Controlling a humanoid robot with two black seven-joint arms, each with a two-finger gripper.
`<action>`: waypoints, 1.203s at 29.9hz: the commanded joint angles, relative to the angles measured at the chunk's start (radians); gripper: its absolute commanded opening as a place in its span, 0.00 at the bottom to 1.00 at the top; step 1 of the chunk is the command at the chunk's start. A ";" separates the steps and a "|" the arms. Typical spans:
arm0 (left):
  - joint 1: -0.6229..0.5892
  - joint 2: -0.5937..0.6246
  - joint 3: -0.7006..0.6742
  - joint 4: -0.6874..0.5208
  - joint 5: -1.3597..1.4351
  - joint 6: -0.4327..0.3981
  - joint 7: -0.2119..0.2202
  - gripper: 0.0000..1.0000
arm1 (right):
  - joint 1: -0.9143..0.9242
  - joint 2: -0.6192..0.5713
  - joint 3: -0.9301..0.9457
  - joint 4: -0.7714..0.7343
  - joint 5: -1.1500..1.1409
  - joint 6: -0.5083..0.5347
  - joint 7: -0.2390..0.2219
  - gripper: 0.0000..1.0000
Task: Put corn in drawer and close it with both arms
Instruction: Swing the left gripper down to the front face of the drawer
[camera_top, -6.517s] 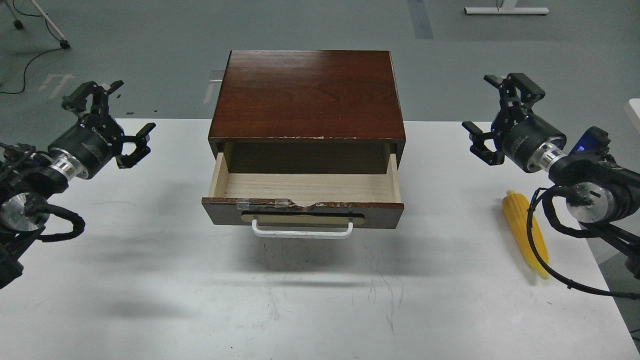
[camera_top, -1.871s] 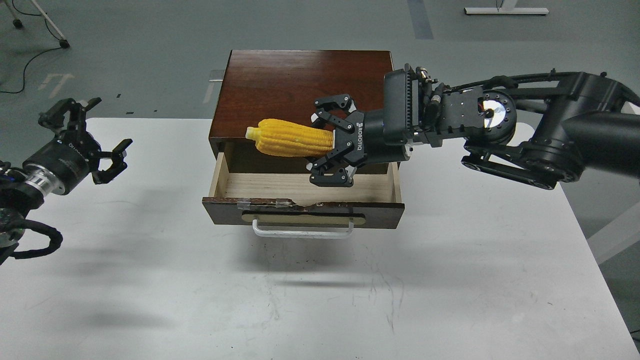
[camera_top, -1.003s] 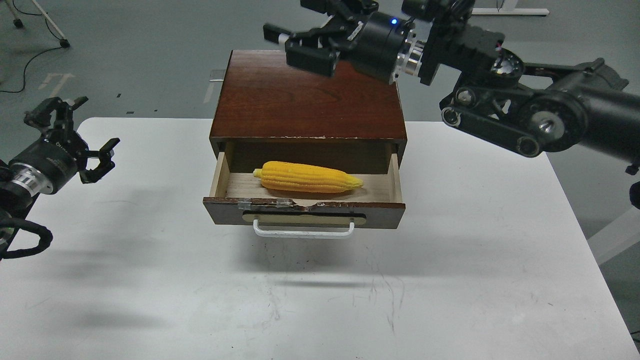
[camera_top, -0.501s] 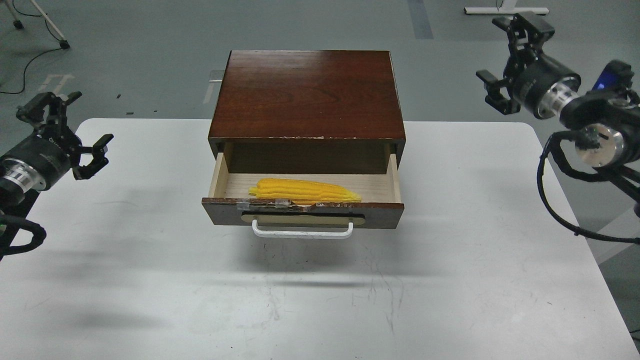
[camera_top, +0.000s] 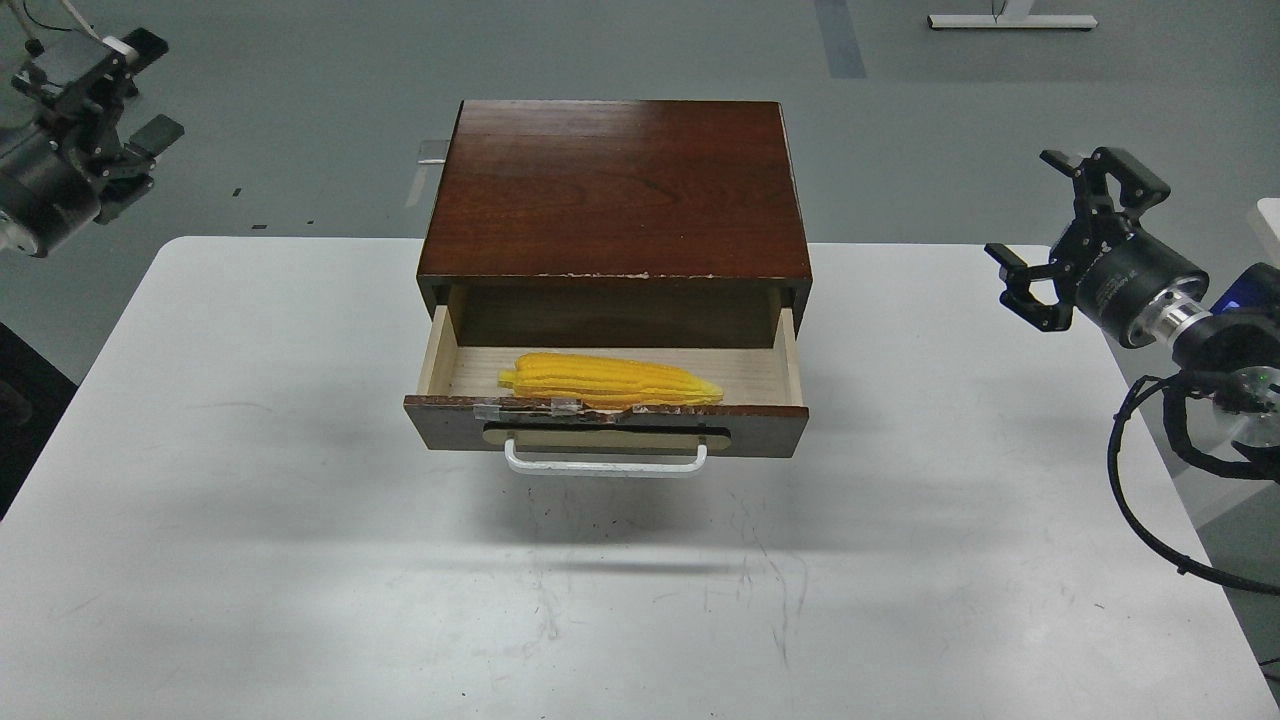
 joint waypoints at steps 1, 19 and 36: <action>0.003 0.070 0.002 -0.190 0.069 0.038 0.000 0.83 | -0.017 -0.008 -0.003 -0.002 0.000 0.000 0.002 1.00; 0.052 0.165 0.189 -0.609 0.436 -0.242 0.000 0.00 | -0.077 -0.002 -0.061 -0.105 -0.019 -0.003 0.002 1.00; 0.129 -0.050 0.290 -0.555 0.523 -0.261 0.000 0.00 | -0.063 0.014 -0.070 -0.169 -0.066 -0.003 0.000 1.00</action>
